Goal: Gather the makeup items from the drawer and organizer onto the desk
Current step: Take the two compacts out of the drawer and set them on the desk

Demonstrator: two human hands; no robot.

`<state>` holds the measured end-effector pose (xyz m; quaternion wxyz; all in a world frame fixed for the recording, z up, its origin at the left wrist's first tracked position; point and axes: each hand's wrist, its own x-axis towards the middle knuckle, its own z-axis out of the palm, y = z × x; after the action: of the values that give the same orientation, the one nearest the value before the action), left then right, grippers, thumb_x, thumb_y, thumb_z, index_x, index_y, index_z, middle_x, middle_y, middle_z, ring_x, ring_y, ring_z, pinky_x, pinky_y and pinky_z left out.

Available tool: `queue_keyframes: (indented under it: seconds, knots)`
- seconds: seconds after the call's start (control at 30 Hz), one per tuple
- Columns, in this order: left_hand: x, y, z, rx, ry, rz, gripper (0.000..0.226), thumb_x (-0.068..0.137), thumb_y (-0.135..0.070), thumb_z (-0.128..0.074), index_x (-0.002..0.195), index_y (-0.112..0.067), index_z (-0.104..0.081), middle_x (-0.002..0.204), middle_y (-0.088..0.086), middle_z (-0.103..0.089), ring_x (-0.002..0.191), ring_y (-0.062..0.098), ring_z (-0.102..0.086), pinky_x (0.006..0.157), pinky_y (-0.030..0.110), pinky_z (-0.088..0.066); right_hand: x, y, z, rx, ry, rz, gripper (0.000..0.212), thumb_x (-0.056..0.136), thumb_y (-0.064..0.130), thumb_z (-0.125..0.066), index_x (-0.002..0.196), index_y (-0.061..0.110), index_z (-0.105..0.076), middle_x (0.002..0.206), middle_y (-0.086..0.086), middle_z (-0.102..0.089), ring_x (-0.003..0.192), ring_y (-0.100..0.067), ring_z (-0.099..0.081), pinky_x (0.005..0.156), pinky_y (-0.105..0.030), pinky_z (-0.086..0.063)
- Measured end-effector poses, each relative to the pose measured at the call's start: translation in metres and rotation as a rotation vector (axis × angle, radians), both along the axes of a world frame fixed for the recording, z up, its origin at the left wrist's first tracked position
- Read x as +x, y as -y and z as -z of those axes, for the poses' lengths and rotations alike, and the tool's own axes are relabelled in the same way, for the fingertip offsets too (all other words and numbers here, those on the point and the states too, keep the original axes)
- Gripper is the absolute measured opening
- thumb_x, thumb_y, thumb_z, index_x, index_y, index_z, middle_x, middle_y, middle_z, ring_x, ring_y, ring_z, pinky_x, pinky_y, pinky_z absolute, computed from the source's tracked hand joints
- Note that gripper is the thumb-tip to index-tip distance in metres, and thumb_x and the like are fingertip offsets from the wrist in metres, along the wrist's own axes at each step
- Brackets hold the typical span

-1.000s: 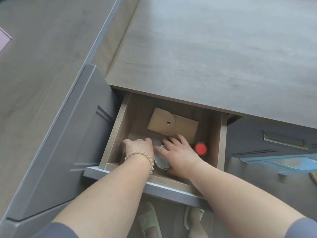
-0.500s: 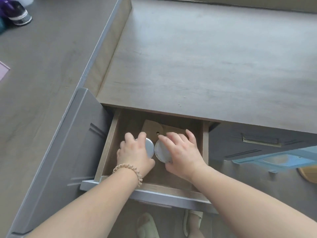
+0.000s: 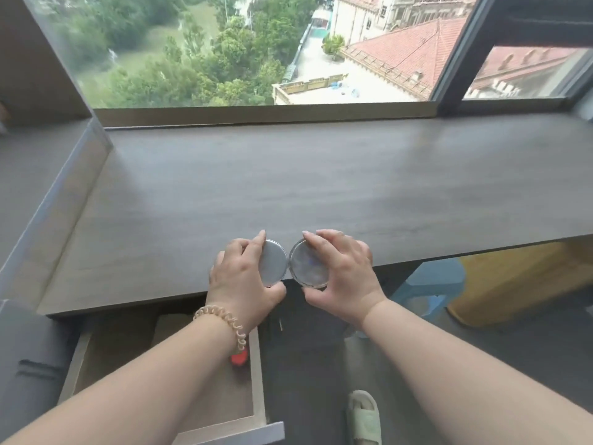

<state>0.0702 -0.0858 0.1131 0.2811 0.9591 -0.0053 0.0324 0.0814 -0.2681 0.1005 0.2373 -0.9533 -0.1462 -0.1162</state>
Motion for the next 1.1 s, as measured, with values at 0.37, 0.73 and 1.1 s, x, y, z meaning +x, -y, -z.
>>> queue_keyframes:
  seconds: [0.37, 0.73, 1.1]
  knots:
    - [0.127, 0.222, 0.013, -0.015, -0.056, -0.051, 0.091, 0.069, -0.041, -0.068, 0.146, -0.015, -0.025, 0.137, 0.0, -0.042, 0.126, 0.02, -0.039, 0.107, 0.03, -0.03, 0.136, 0.222, 0.006, -0.034, -0.099, 0.019, 0.083, 0.052, 0.041, -0.068, 0.132, 0.028, -0.048, 0.133, 0.01, -0.049, 0.124, -0.01, -0.044, 0.097, -0.023, -0.019]
    - [0.208, 0.349, 0.04, 0.114, -0.142, -0.078, 0.084, 0.072, -0.045, -0.061, 0.144, -0.022, -0.024, 0.14, -0.007, -0.039, 0.129, 0.017, -0.031, 0.105, 0.033, -0.023, 0.219, 0.347, 0.033, -0.047, -0.21, -0.043, 0.084, 0.053, 0.039, -0.061, 0.135, 0.028, -0.043, 0.134, 0.011, -0.048, 0.126, -0.011, -0.041, 0.106, -0.028, -0.018]
    - [0.232, 0.376, 0.061, 0.207, -0.202, -0.081, 0.083, 0.073, -0.047, -0.058, 0.144, -0.024, -0.023, 0.141, -0.008, -0.037, 0.132, 0.015, -0.027, 0.103, 0.036, -0.021, 0.247, 0.369, 0.043, 0.037, -0.423, -0.061, 0.09, 0.067, 0.019, -0.072, 0.143, 0.03, -0.027, 0.138, 0.011, -0.043, 0.125, -0.009, -0.036, 0.114, -0.031, -0.019]
